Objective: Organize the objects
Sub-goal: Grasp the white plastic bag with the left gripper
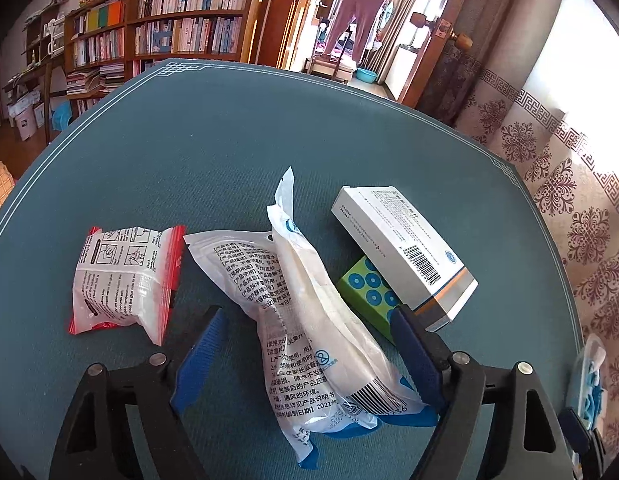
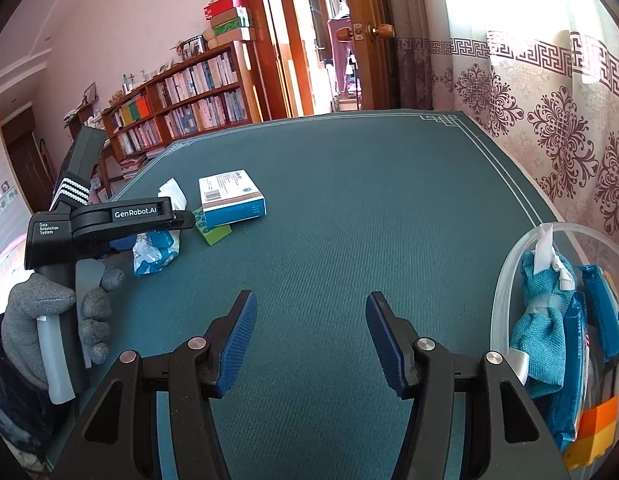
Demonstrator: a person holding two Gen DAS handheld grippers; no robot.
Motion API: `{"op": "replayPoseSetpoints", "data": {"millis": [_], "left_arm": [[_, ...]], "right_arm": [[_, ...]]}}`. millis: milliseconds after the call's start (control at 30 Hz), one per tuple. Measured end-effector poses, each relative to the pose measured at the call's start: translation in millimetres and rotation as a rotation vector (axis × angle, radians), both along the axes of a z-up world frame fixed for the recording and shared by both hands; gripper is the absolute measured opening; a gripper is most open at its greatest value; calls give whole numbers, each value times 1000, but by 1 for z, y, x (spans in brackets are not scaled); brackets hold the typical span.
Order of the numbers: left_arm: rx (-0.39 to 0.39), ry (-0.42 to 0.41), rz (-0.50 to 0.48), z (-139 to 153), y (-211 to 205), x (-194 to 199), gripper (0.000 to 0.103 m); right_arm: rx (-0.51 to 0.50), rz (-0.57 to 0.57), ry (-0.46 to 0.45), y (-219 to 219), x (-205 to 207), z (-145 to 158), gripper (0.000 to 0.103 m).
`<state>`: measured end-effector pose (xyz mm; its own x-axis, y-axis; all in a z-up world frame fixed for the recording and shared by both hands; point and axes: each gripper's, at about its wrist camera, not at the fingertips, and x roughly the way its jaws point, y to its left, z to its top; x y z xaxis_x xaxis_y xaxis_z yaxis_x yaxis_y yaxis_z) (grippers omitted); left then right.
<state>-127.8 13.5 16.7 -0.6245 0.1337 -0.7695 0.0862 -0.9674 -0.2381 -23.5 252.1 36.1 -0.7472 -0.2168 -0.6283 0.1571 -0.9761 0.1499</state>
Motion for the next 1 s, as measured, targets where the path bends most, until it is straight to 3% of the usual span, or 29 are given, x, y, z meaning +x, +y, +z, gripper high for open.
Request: {"op": "replayPoseSetpoints", "data": {"millis": [67,200,500,633,800,1000], "left_arm": [[-2,0,-1,0,0,0,80],[-9,-3,-21,1,0,0,55],[-40,56,-42,14,3,15,51],[-55,91,-44,23,3,19,34],[-36,73,-53,22,0,17,35],[-17,43,-58,15,-2,14,57]], "right_arm": [[1,1,-4,-1,-1,-2,58],[2,3,-11,0,-5,-3,58],[-35,23,-37,-6,-20,1,58],[-44,45,-32,-15,-34,8,58],[-71,71,-49,-31,-58,9,58],[-83,112,-48,-51,-88,15,58]]}}
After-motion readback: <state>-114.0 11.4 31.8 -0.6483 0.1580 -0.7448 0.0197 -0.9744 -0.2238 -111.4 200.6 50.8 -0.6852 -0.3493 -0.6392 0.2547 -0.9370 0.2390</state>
